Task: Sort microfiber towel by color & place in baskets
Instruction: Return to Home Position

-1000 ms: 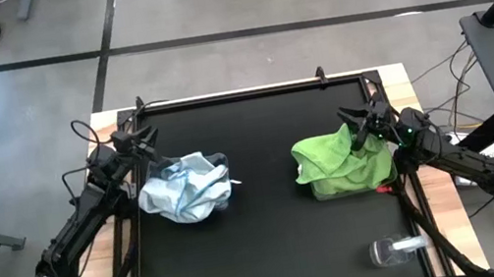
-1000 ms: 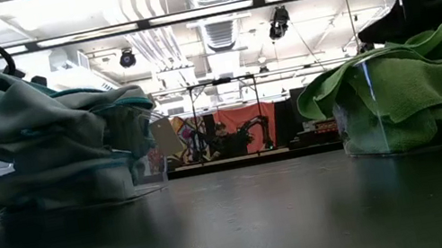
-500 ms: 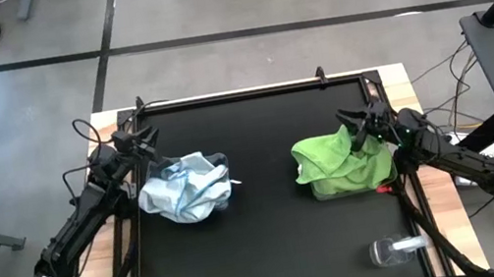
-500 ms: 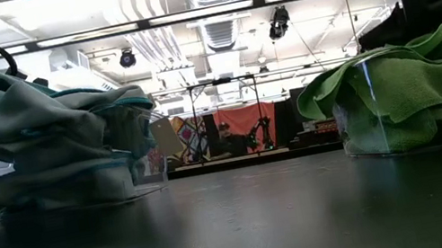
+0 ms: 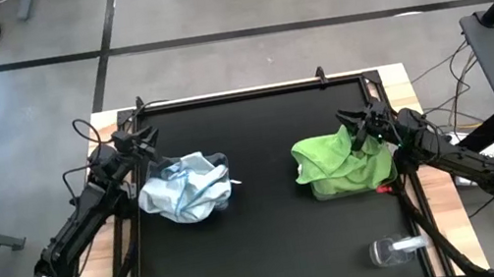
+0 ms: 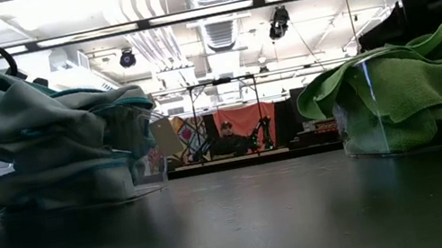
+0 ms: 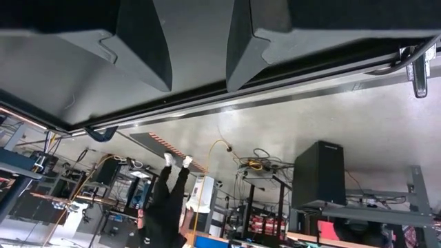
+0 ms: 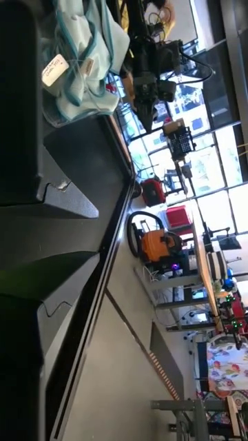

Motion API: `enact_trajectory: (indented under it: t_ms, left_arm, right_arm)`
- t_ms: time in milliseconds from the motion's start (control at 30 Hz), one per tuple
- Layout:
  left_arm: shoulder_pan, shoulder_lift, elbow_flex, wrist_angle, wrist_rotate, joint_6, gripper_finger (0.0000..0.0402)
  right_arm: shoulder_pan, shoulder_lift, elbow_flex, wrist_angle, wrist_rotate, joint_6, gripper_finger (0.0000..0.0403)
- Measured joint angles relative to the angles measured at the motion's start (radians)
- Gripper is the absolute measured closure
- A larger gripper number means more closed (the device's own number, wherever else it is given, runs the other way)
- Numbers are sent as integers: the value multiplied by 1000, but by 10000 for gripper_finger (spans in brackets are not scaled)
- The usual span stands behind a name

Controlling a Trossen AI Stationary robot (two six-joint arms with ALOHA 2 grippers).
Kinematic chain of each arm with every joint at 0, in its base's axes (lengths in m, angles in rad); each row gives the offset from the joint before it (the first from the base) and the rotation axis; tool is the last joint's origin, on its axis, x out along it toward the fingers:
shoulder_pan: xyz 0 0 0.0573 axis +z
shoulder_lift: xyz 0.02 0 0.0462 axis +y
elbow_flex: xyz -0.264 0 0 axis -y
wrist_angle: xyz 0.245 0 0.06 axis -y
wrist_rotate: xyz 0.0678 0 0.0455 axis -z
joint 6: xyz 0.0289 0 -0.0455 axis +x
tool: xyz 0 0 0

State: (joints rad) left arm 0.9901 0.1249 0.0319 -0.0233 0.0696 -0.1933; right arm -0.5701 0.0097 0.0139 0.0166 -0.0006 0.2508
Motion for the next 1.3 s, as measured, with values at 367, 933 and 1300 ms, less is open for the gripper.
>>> enact_trajectory:
  t_ms: [367, 933, 1300]
  left_arm:
    - [0, 0, 0, 1, 0, 0, 278]
    - [0, 11, -1, -5, -35, 5, 278]
    - [0, 23, 10, 48, -34, -55, 278]
  right_arm:
    - [0, 0, 0, -2, 0, 0, 321]
    - [0, 0, 0, -3, 1, 0, 321]
    - [0, 0, 0, -3, 1, 0, 321]
